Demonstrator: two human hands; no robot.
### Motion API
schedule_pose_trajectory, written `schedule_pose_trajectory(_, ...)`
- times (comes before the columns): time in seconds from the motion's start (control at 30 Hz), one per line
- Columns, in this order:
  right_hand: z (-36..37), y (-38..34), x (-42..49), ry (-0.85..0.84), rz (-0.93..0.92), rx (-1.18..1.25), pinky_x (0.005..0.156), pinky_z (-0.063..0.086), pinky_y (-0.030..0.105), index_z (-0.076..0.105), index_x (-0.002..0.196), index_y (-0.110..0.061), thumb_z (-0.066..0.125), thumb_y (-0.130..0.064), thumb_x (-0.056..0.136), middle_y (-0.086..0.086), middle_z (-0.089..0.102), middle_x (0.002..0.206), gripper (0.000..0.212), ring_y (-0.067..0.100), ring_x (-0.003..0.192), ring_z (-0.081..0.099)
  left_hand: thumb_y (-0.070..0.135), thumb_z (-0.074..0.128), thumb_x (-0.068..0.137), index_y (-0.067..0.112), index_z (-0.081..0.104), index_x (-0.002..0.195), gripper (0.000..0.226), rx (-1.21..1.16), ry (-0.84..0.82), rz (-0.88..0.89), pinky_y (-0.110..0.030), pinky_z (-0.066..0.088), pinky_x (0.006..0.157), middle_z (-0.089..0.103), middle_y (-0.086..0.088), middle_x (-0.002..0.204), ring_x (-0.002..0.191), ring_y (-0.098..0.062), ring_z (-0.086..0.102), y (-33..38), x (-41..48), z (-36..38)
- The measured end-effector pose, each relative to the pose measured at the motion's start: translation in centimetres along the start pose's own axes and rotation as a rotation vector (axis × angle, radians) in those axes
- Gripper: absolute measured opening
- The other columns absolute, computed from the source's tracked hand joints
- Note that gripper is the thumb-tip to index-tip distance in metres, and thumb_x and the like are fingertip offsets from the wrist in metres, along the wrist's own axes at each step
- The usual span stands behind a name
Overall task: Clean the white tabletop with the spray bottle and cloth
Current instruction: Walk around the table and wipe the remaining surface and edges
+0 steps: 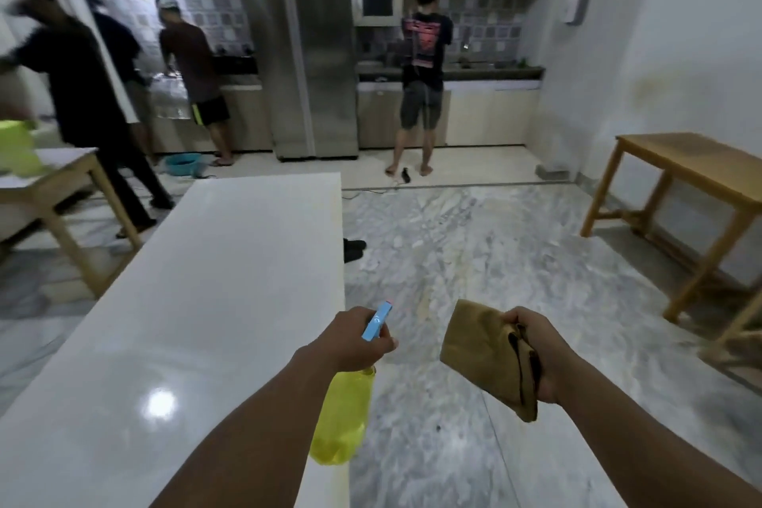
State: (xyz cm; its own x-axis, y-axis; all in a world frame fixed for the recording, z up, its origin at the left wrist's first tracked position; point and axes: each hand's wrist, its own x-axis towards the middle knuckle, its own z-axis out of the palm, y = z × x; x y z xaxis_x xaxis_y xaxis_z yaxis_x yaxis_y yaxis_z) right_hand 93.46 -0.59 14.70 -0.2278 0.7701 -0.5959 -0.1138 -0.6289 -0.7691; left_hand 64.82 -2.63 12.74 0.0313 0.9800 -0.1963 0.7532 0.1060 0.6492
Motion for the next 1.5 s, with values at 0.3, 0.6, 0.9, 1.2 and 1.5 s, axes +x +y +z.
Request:
schedule_pose_trajectory(0.3, 8.3, -15.1, 19.9, -0.227, 0.016, -0.105, 0.064, 0.048, 0.032, 0.064, 0.062, -0.011, 0.046, -0.033, 0.09, 0.012, 0.06, 0.067, 0.041, 0.028, 0.062, 0.059, 0.043, 0.073, 0.09, 0.017, 0.07, 0.088, 0.026, -0.037, 0.122, -0.166, -0.022, 0.041, 0.06, 0.064, 0.004, 0.078, 0.067, -0.009, 0.057, -0.4, 15.5, -6.8)
schedule_pose_trajectory(0.6, 15.3, -25.9, 36.6, -0.313, 0.023, -0.176, 0.062, 0.047, 0.032, 0.069, 0.061, -0.009, 0.043, -0.031, 0.091, 0.011, 0.065, 0.061, 0.045, 0.025, 0.054, 0.063, 0.055, 0.076, 0.085, 0.014, 0.073, 0.099, 0.043, -0.026, 0.009, -0.212, -0.031, 0.05, 0.072, 0.071, -0.006, 0.092, 0.078, -0.017, 0.062, -3.3, 32.9, -14.8)
schedule_pose_trajectory(0.9, 20.7, -34.1, 52.0, -0.365, 0.095, -0.191, 0.072, 0.052, 0.038, 0.073, 0.085, -0.005, 0.042, -0.036, 0.092, 0.017, 0.073, 0.079, 0.045, 0.033, 0.075, 0.064, 0.045, 0.077, 0.086, 0.018, 0.059, 0.074, 0.034, -0.046, 0.01, -0.238, -0.028, 0.042, 0.064, 0.059, 0.004, 0.071, 0.065, -0.015, 0.054, -5.2, 47.6, -20.1)
schedule_pose_trajectory(1.2, 24.4, -42.1, 69.2, -0.352, 0.178, -0.184, 0.072, 0.053, 0.037, 0.071, 0.103, -0.005, 0.042, -0.036, 0.093, 0.016, 0.073, 0.085, 0.043, 0.034, 0.078, 0.065, 0.041, 0.072, 0.09, 0.018, 0.071, 0.093, 0.024, -0.051, 0.114, -0.408, -0.03, 0.049, 0.071, 0.068, 0.002, 0.087, 0.08, -0.021, 0.066, -9.9, 60.1, -26.2)
schedule_pose_trajectory(1.5, 29.5, -45.4, 79.0, -0.313, 0.285, -0.289, 0.056, 0.038, 0.033, 0.052, 0.07, -0.014, 0.039, -0.019, 0.103, 0.003, 0.058, 0.042, 0.036, 0.014, 0.033, 0.057, 0.049, 0.077, 0.087, 0.025, 0.067, 0.086, 0.026, -0.143, 0.148, -0.53, -0.023, 0.048, 0.066, 0.07, 0.002, 0.087, 0.076, -0.015, 0.066, -17.3, 66.3, -29.8)
